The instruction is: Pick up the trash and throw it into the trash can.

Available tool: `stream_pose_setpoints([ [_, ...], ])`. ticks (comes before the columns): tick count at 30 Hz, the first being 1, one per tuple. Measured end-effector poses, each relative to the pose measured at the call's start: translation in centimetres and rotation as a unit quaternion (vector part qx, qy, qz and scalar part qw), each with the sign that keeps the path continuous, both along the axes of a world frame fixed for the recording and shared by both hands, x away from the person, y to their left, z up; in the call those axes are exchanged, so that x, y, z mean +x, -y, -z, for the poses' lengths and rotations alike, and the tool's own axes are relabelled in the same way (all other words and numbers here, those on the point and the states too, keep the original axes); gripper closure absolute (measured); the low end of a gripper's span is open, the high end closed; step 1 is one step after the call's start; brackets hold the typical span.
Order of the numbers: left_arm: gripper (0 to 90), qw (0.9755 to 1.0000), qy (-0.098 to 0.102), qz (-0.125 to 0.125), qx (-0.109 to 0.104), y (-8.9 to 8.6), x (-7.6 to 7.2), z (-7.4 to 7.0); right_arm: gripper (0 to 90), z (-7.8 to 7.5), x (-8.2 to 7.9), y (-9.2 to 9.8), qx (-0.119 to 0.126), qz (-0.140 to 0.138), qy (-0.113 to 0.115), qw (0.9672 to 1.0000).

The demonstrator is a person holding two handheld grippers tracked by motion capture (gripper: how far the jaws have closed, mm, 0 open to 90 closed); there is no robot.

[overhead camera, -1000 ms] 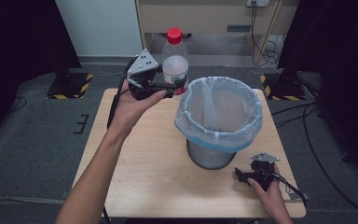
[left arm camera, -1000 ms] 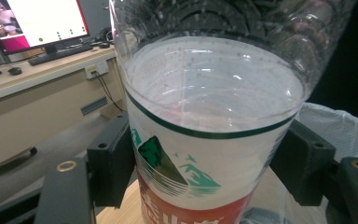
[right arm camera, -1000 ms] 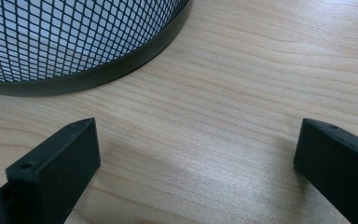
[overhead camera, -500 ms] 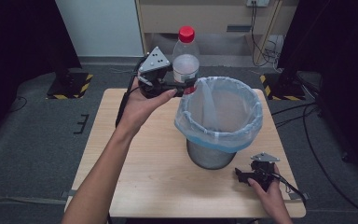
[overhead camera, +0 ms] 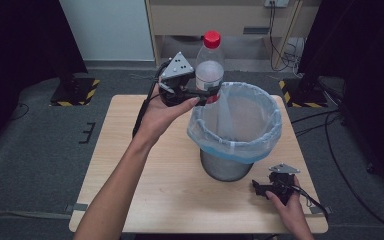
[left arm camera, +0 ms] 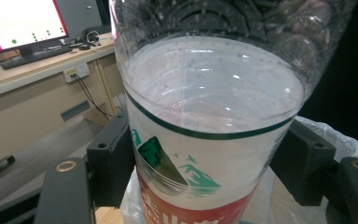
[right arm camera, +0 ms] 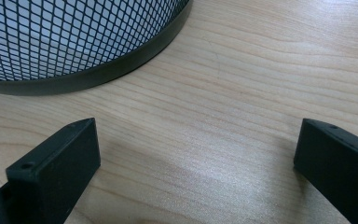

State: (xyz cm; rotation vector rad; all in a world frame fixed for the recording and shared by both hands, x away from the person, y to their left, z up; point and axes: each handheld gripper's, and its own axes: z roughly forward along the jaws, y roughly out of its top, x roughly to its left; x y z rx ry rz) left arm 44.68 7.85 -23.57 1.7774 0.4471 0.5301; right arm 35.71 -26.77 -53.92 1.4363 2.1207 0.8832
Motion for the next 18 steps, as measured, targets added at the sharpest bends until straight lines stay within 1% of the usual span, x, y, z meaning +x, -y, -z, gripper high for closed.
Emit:
stream_pose_setpoints([
  [6,28.6,1.0000,-0.004,0.005,0.007,0.6,0.2,0.3,0.4,0.0,0.0,0.0,0.000,0.000,0.000,1.0000],
  [18,28.4,0.9994,-0.020,0.018,0.023,1.9,0.4,1.4,0.4,0.0,0.0,0.0,0.000,0.000,0.000,1.0000],
])
